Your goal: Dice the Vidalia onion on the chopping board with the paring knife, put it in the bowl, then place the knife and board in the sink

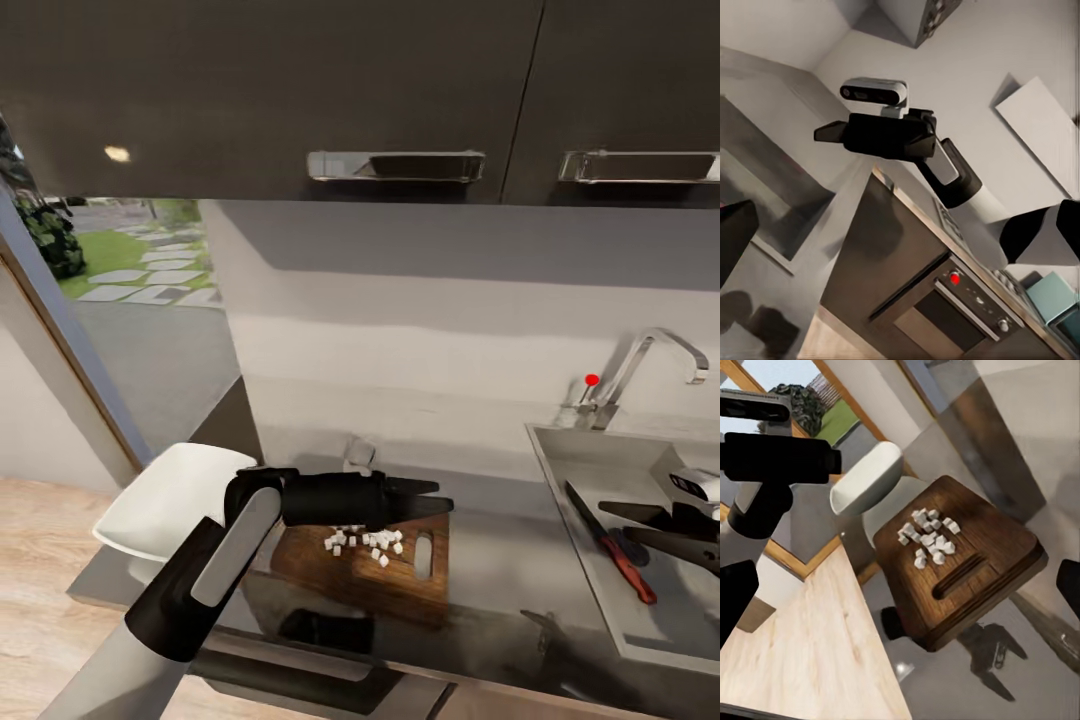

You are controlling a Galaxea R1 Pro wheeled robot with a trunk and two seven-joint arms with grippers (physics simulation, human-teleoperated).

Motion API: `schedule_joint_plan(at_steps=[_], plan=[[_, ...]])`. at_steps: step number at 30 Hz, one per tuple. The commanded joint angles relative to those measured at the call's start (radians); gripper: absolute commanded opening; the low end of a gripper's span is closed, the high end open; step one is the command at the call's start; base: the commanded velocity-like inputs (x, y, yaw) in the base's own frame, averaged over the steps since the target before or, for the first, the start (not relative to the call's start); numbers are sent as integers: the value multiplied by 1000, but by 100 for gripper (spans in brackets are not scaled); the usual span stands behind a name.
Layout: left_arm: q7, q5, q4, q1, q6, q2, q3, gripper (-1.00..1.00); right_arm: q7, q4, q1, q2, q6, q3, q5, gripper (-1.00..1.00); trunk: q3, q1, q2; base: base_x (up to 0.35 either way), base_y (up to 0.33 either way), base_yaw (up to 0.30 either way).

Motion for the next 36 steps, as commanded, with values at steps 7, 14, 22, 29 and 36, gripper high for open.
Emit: schedule_joint_plan(at_steps=[7, 14, 22, 29, 36], plan=[[0, 10, -1, -1, 5, 1, -1, 100, -7, 0, -1, 0, 3, -1, 2, 100, -1, 0, -1, 0, 308, 0], [0, 22, -2, -1, 5, 8, -1, 100, -10, 1, 0, 0, 3, -3, 3, 100, -1, 0, -1, 0, 308, 0], [0, 24, -3, -1, 5, 8, -1, 100, -11, 1, 0, 1, 3, -7, 4, 100, -1, 0, -1, 0, 308, 0], [0, 24, -3, -1, 5, 8, -1, 100, -11, 2, 0, 1, 2, -11, 6, 100, -1, 0, -1, -26, 307, 0], [0, 24, -3, -1, 5, 8, -1, 100, -11, 4, 0, 1, 2, -15, 6, 100, -1, 0, -1, -141, 257, 0]])
